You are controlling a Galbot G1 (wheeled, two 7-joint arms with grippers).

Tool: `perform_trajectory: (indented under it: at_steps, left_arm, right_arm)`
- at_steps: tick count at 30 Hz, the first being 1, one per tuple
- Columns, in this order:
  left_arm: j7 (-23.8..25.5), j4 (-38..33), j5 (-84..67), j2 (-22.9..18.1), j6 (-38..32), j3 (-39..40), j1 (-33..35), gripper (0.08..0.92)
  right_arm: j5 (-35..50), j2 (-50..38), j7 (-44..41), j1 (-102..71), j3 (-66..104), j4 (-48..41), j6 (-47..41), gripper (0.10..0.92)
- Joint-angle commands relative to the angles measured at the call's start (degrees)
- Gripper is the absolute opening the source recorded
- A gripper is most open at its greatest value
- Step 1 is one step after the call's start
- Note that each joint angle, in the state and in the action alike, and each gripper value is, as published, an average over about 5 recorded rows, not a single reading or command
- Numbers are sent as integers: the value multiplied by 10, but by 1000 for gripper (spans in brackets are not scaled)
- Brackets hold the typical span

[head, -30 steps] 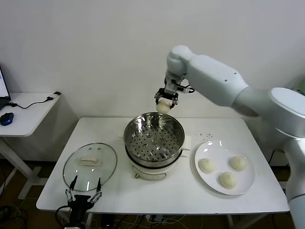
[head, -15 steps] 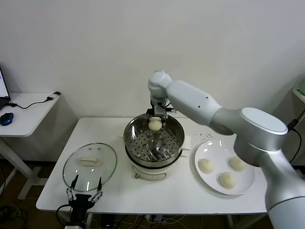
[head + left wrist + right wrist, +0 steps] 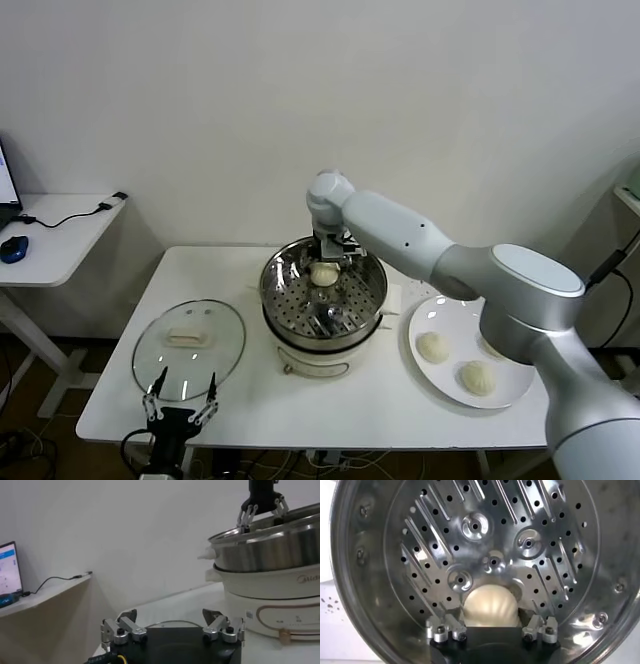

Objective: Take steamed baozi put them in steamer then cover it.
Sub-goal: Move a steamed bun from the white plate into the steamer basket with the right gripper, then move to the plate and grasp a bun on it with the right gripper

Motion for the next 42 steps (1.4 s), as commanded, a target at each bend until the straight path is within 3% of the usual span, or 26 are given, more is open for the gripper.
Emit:
perform_trajectory:
  at_steps: [1,6,10,16,19,25,33,42]
  left_arm:
    - [0,-2,2,0,0,0,3,823]
    - [0,-7,4,0,0,1,5,823]
    - [-1,-11,7,-1,1,4,6,823]
    - [-1,-18,12,-7,0,8,10,823]
    - [-1,-21,12,-9,0,9,12,823]
    - [-2,-29,11,-10,-2,10,22,823]
    - [0,-40,-6,-10,4,6,40,823]
    - [0,-45,-11,-10,3,2,44,823]
  right_arm:
    - [43,-14,-12,25,5,19,16,822]
    - [160,-69,-39,89,-14,60,-2,823]
    - [301,-154,-28,163,-84,119,-85,823]
    - [509,-330,88,280,-268,268,-382,823]
    - [560,-406,115,288,-286,325,-522,823]
    - [655,-502,110,237,-264,366,-673,823]
    - [647,-564,64,81,-188,369,-695,823]
    - [571,-536,45,-59,-108,314,-660,823]
